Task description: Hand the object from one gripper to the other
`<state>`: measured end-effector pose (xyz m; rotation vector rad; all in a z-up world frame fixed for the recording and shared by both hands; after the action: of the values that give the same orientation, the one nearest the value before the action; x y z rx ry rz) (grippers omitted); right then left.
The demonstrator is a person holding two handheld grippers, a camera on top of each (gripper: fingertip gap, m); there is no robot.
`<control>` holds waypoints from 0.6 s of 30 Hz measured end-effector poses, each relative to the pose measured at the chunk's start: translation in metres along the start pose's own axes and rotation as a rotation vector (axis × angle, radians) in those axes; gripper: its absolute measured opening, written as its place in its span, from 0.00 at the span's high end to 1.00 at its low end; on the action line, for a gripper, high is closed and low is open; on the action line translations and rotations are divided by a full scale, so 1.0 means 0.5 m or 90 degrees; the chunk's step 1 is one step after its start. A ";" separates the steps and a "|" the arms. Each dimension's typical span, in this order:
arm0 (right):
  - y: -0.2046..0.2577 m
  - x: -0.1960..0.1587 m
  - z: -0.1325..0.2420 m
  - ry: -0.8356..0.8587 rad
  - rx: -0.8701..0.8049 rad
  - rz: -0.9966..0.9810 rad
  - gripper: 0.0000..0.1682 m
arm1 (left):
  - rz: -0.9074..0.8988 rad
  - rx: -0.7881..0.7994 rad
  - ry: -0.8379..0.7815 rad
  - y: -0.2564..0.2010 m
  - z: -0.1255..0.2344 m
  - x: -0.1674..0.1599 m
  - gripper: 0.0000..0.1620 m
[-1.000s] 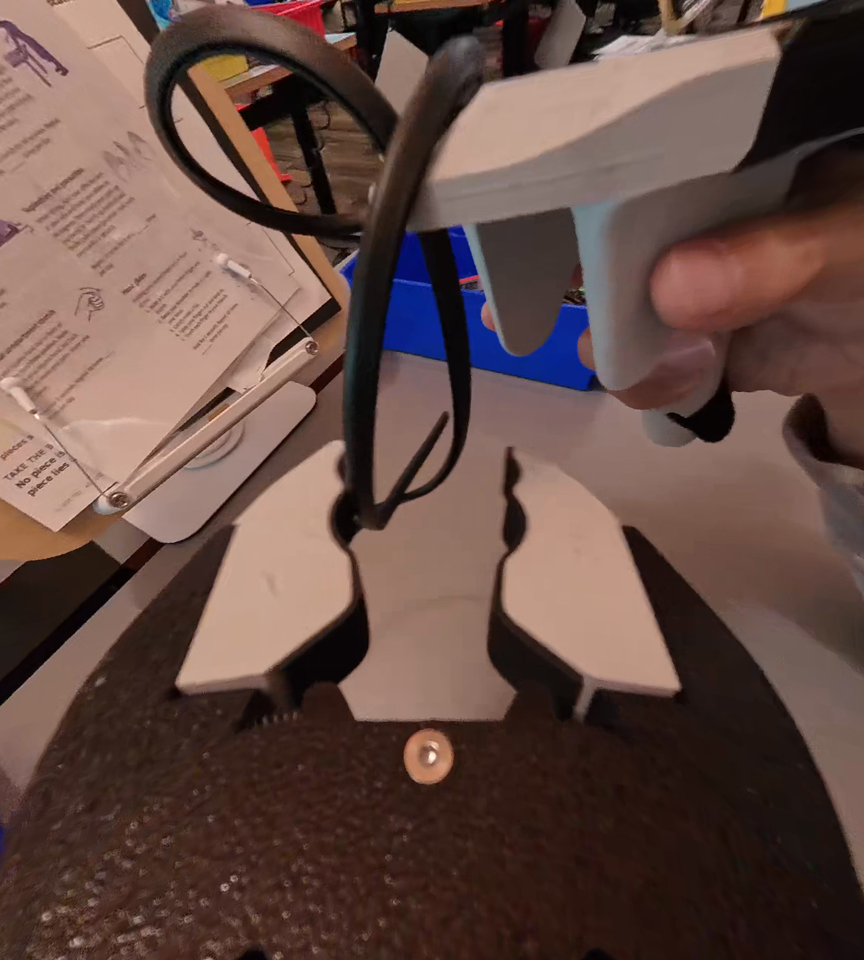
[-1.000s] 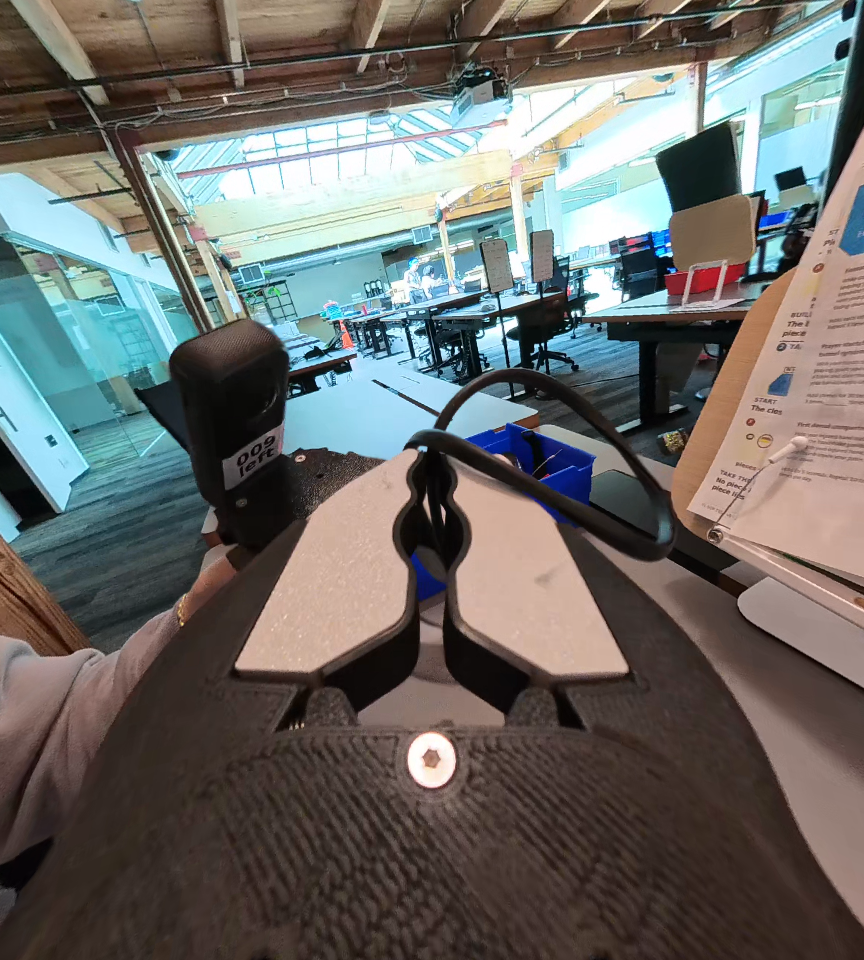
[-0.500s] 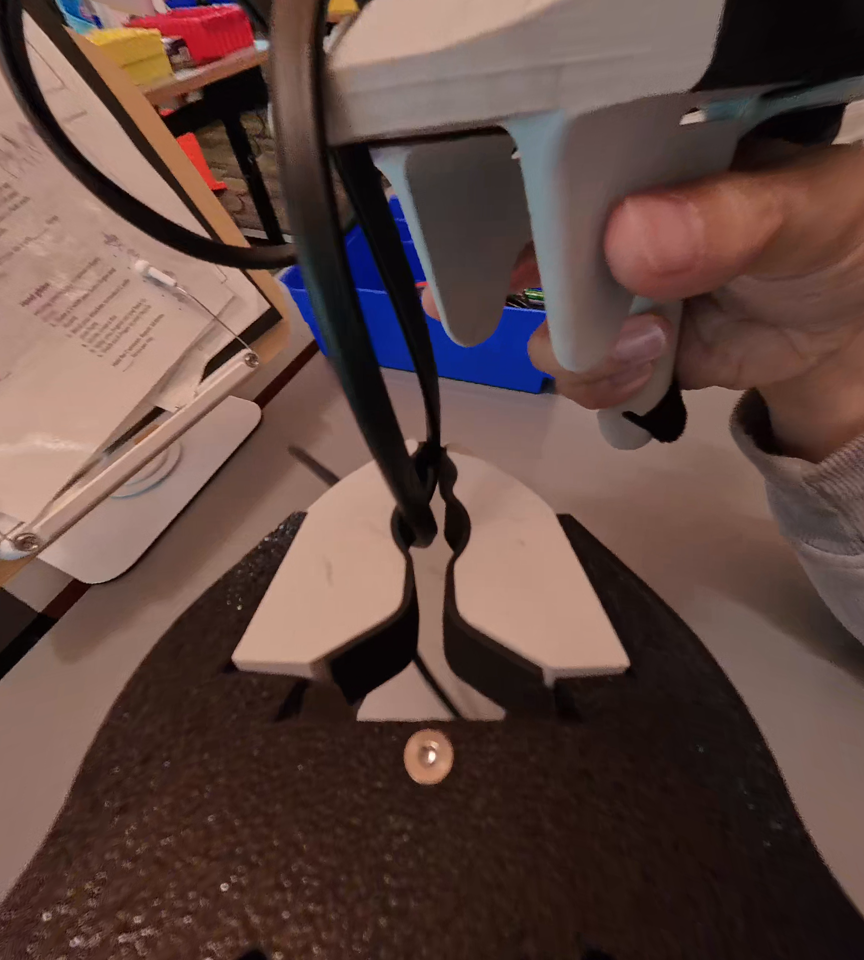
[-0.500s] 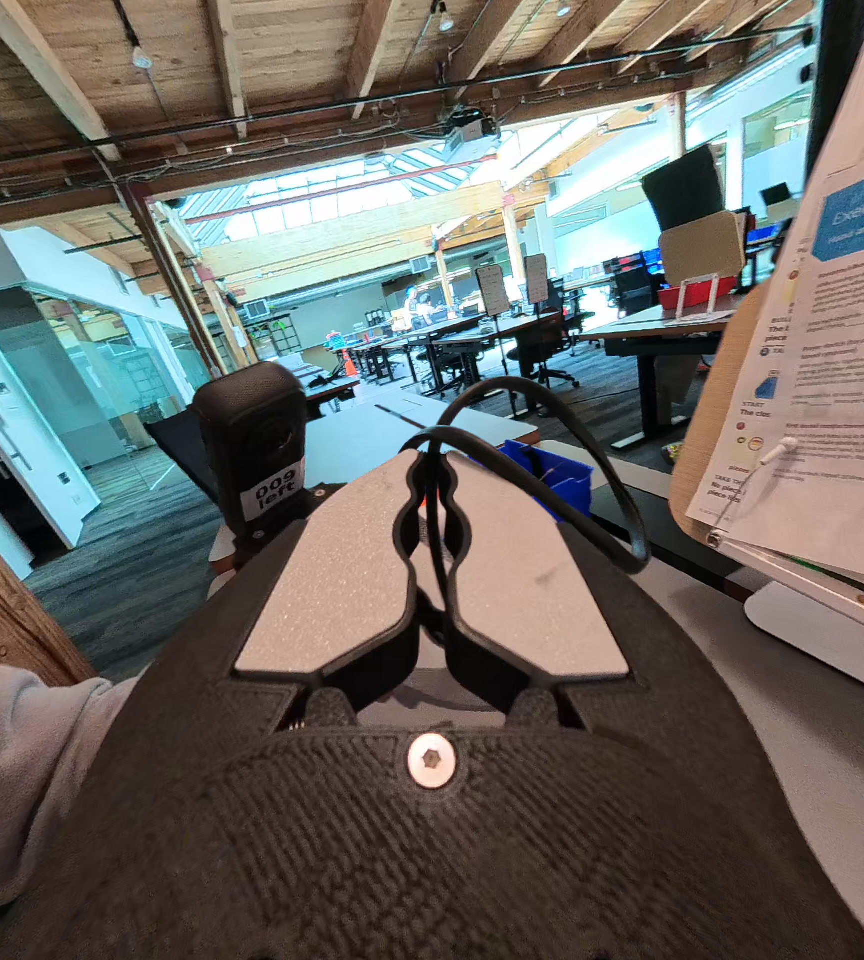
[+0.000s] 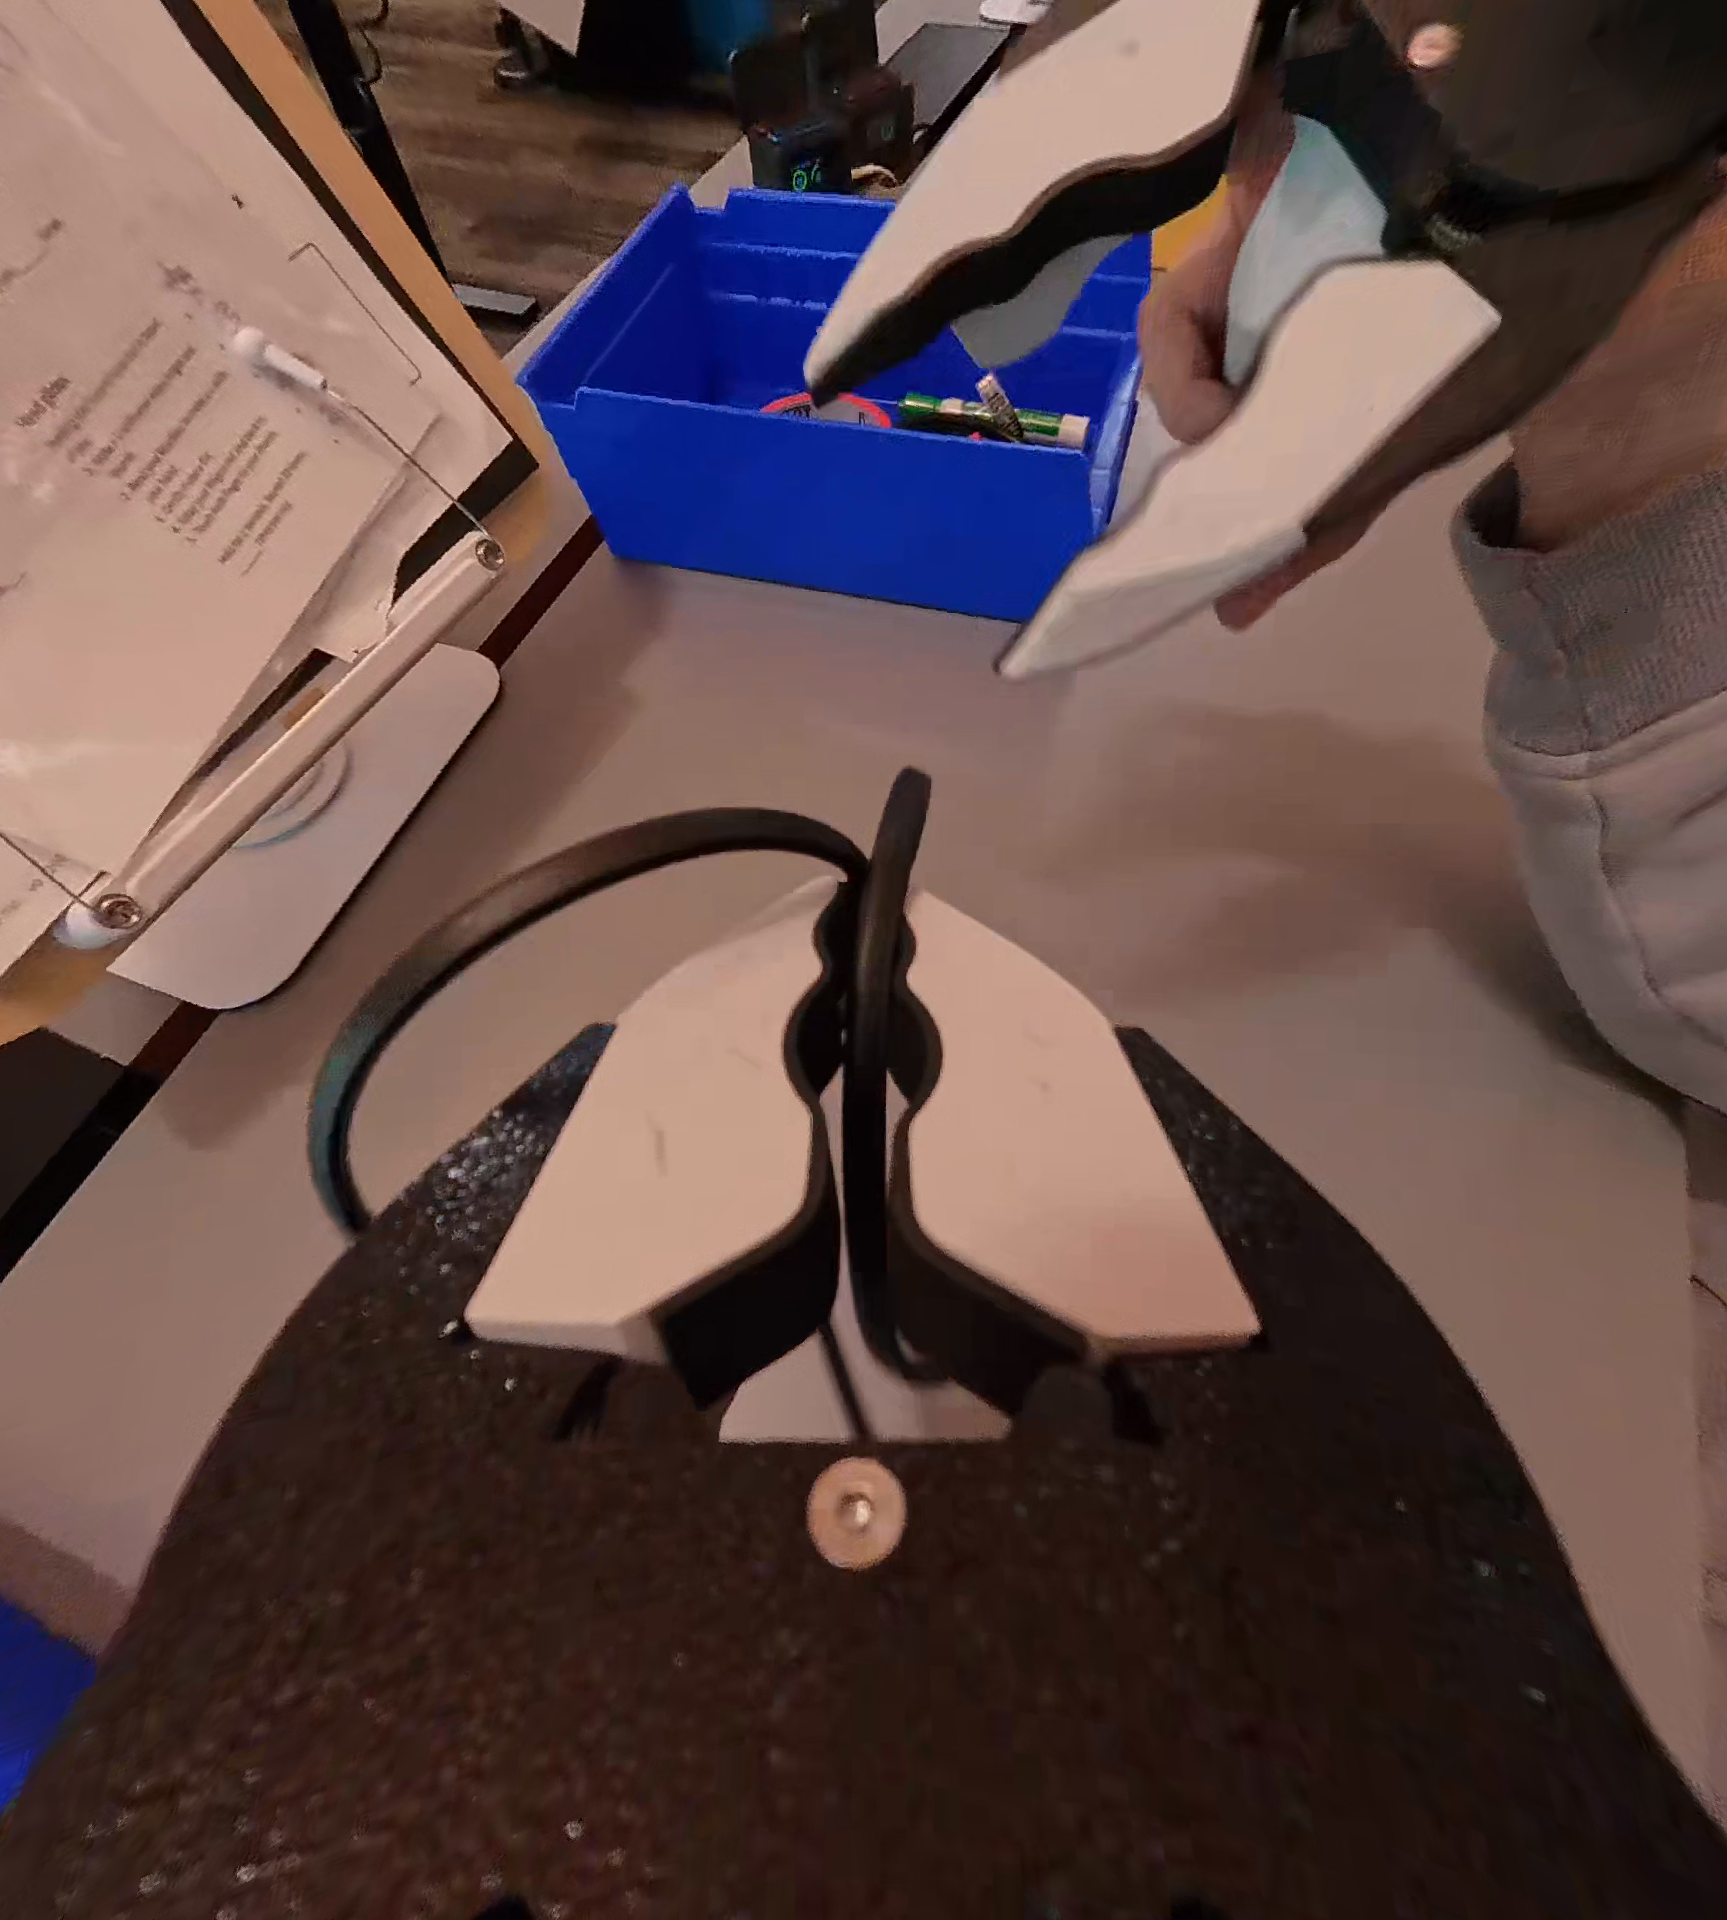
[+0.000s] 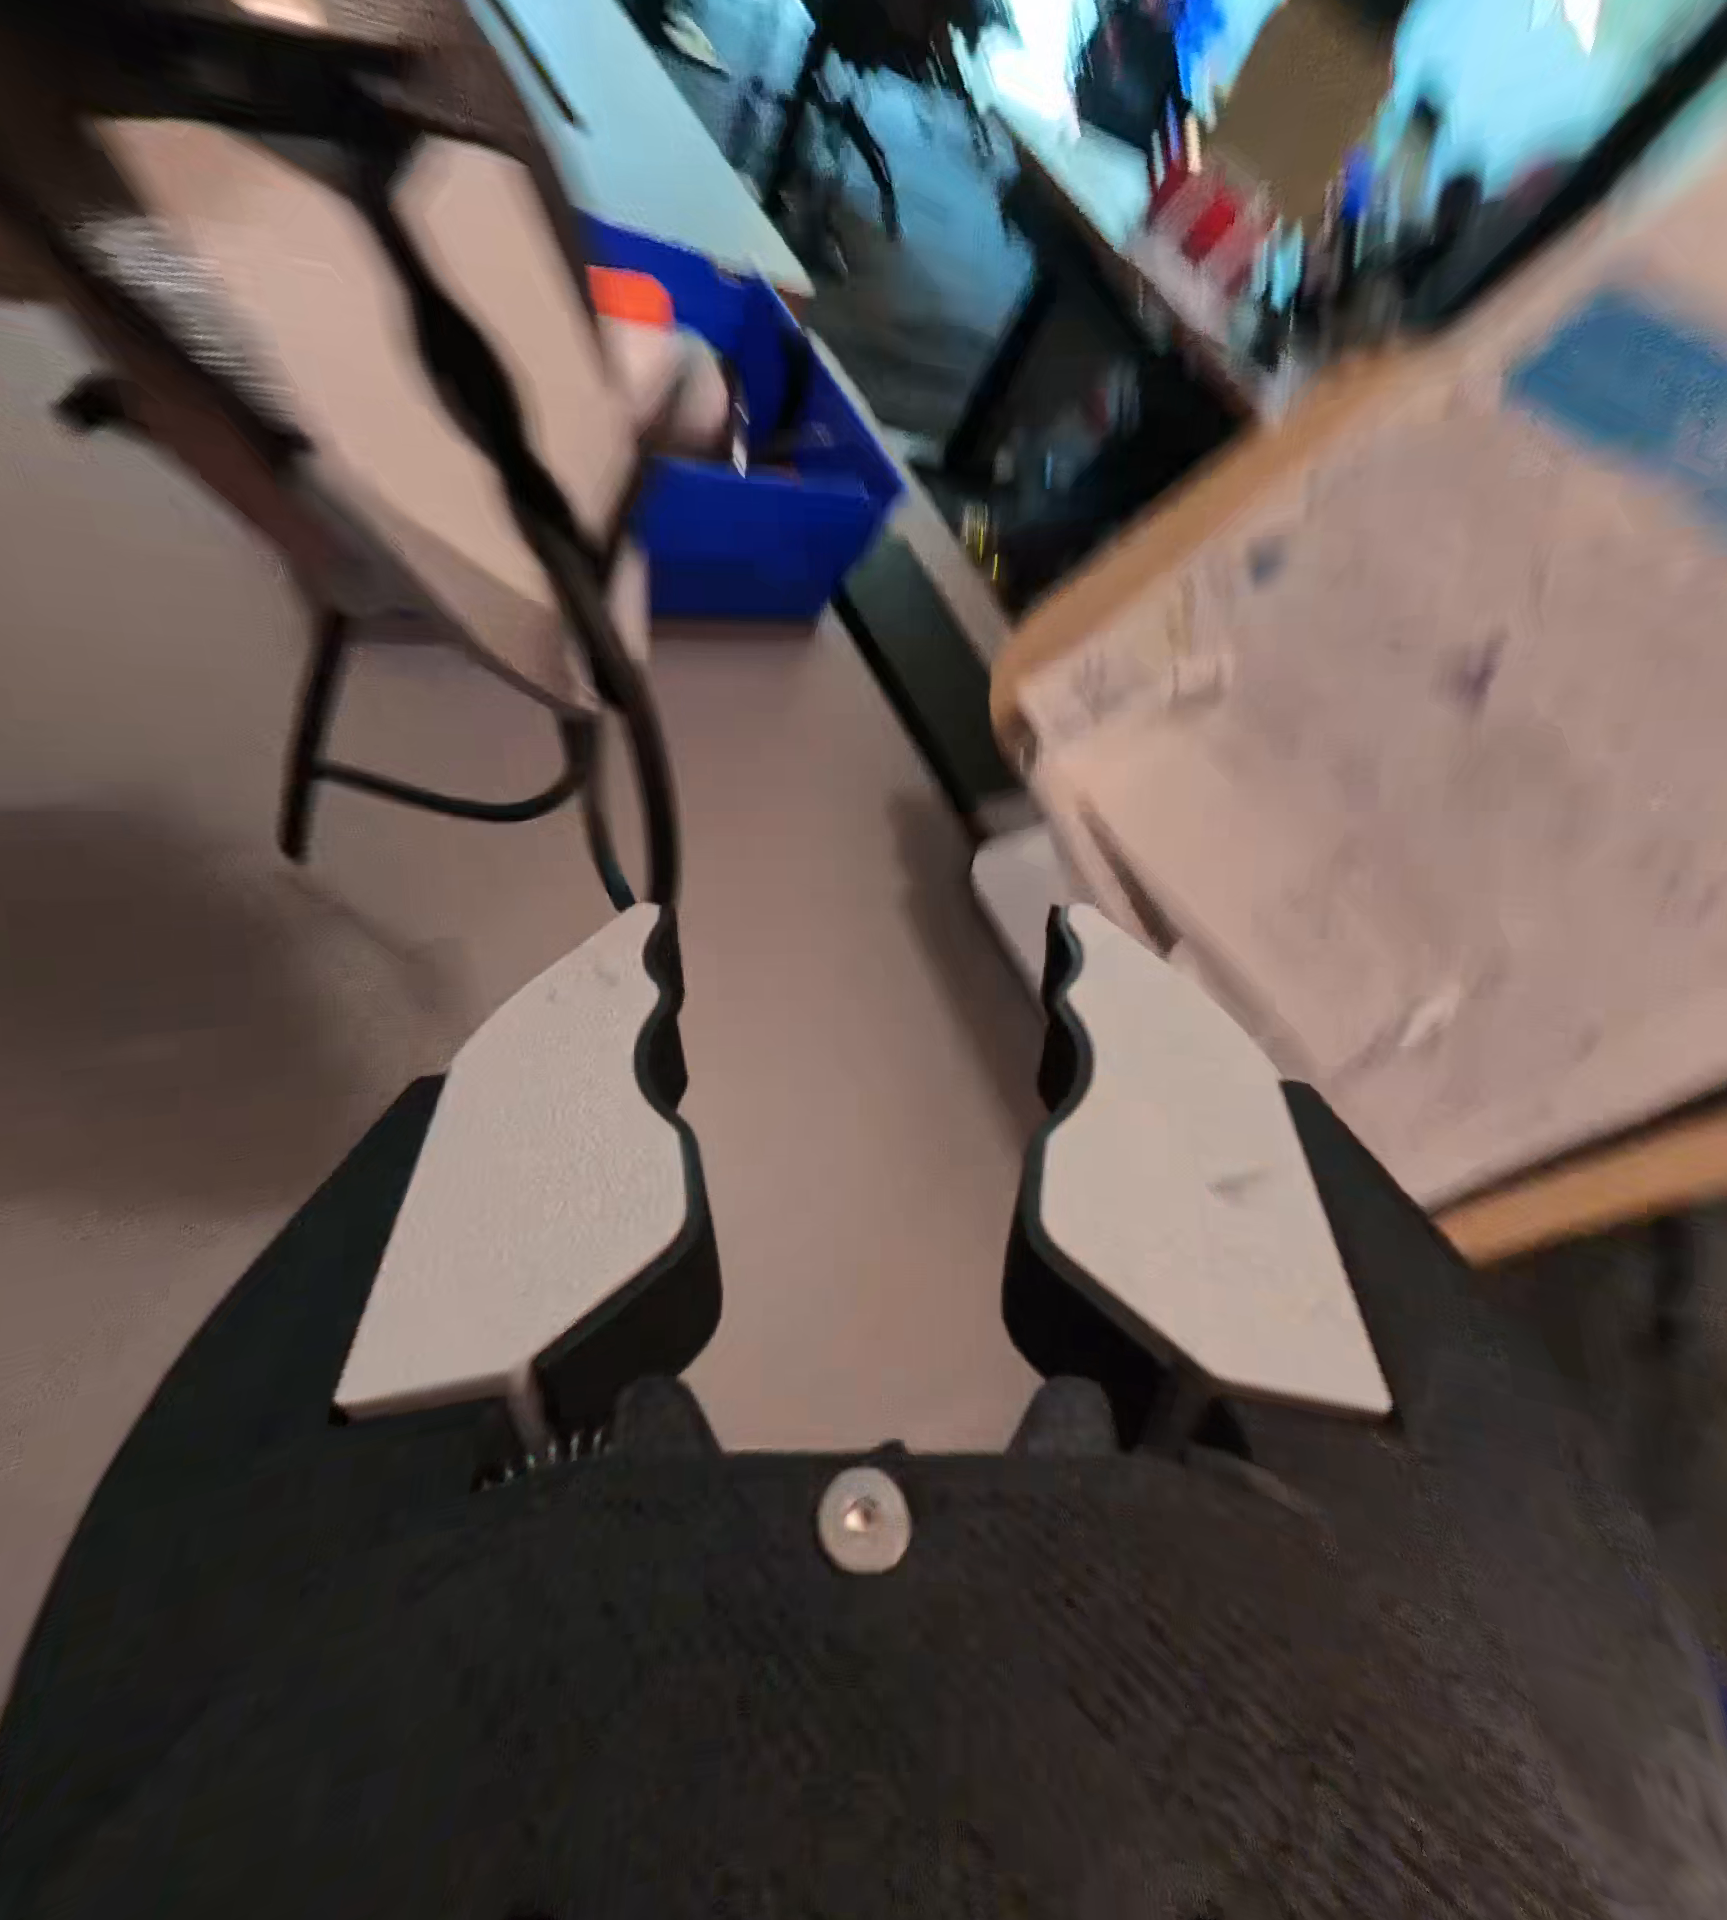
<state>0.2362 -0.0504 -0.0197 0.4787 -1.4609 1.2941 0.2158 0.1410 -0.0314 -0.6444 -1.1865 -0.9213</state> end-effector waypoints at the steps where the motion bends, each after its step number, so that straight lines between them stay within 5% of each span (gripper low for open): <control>1: 0.020 0.014 -0.009 -0.038 0.021 0.084 0.59 | -0.005 -0.007 0.005 -0.002 0.002 0.000 0.98; 4: 0.064 0.051 -0.039 -0.100 0.055 0.235 0.62 | -0.016 -0.048 0.026 -0.010 0.006 -0.005 0.98; 8: 0.108 0.053 -0.062 -0.141 0.174 0.287 0.69 | -0.059 -0.099 0.078 -0.024 0.012 -0.016 0.98; 18: 0.153 0.053 -0.091 -0.064 0.210 0.426 0.79 | -0.124 -0.163 0.162 -0.034 0.033 -0.040 0.98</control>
<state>0.1836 0.0240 -0.0387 0.2704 -1.5592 2.0854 0.1907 0.1515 -0.0468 -0.5996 -0.9214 -1.2940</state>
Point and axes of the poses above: each gripper's, where its closed fingertips meet, z back along the fingers, x out of its top, y = z × x across the jaws, the point moved 9 cm from there along z, back along the fingers, and after that the axes turned 14 degrees about -y, right-handed, at the moved point
